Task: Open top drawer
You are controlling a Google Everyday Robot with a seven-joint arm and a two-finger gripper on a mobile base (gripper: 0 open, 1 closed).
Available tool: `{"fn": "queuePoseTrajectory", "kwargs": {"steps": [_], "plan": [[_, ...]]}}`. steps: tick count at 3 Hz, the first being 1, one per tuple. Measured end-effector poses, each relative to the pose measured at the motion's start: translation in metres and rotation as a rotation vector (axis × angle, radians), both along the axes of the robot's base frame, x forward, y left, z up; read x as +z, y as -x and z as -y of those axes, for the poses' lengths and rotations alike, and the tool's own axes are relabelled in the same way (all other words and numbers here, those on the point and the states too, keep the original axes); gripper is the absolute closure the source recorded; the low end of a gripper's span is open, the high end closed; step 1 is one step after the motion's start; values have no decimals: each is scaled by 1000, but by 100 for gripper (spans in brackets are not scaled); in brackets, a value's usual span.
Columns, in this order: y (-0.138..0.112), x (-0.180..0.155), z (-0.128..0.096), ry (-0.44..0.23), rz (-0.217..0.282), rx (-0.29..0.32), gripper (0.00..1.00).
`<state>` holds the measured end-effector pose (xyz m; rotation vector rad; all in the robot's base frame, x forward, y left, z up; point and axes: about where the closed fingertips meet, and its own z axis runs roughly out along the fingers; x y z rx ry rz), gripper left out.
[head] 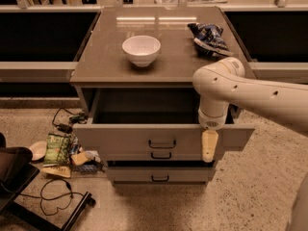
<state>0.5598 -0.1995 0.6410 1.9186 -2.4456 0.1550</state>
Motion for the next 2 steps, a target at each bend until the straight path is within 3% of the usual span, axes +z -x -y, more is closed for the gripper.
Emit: {"fn": "queuePoseTrajectory", "kwargs": {"steps": [1, 2], "plan": [[52, 2, 7, -31, -70, -63, 18], [81, 8, 5, -23, -104, -84, 41]]}}
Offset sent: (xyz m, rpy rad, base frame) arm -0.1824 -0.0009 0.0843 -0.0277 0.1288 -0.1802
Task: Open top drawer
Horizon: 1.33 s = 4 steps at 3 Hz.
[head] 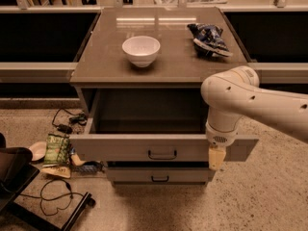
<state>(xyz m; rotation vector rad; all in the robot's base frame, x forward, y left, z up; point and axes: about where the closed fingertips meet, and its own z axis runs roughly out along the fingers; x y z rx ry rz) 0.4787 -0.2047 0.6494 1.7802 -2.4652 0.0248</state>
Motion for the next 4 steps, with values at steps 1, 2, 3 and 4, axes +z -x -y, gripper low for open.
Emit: {"fn": "queuePoseTrajectory", "kwargs": {"steps": [1, 2, 3, 4], "plan": [[0, 1, 0, 1, 0, 0, 64], [19, 22, -3, 31, 0, -19, 88], [19, 22, -3, 31, 0, -19, 77], [20, 22, -3, 32, 0, -19, 53]]}}
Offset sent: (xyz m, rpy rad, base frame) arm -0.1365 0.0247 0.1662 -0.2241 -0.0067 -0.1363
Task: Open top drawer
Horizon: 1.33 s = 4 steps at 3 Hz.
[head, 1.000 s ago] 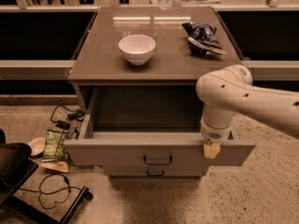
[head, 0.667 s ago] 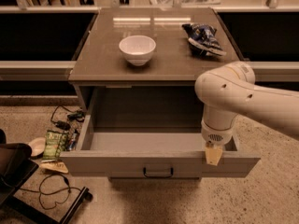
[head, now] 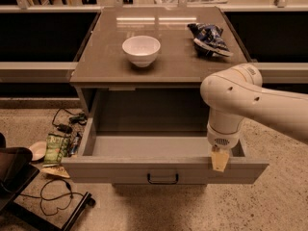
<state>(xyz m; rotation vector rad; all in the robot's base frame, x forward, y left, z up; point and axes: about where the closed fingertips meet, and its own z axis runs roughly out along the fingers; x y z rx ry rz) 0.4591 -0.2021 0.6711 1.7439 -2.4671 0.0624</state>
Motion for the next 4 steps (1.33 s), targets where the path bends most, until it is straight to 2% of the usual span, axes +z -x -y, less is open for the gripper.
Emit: {"fn": "queuePoseTrajectory", "kwargs": {"steps": [2, 3, 4], "plan": [[0, 0, 0, 1, 0, 0, 7], [1, 0, 0, 1, -1, 0, 0], [2, 0, 1, 0, -2, -1, 1]]}}
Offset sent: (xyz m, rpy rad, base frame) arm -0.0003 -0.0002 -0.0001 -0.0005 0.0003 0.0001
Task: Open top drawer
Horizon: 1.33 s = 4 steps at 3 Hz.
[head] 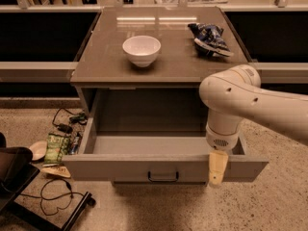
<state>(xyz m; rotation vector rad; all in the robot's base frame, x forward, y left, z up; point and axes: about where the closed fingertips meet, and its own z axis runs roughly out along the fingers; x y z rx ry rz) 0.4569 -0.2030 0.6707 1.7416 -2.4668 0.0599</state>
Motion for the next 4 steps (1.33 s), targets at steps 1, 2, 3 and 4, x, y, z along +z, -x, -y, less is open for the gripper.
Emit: {"fn": "queuePoseTrajectory", "kwargs": {"steps": [1, 2, 3, 4], "plan": [[26, -4, 9, -24, -27, -24, 22], [93, 0, 21, -71, -92, -109, 45], [95, 1, 21, -73, -95, -113, 68], [95, 3, 21, -73, -95, -113, 91]]}}
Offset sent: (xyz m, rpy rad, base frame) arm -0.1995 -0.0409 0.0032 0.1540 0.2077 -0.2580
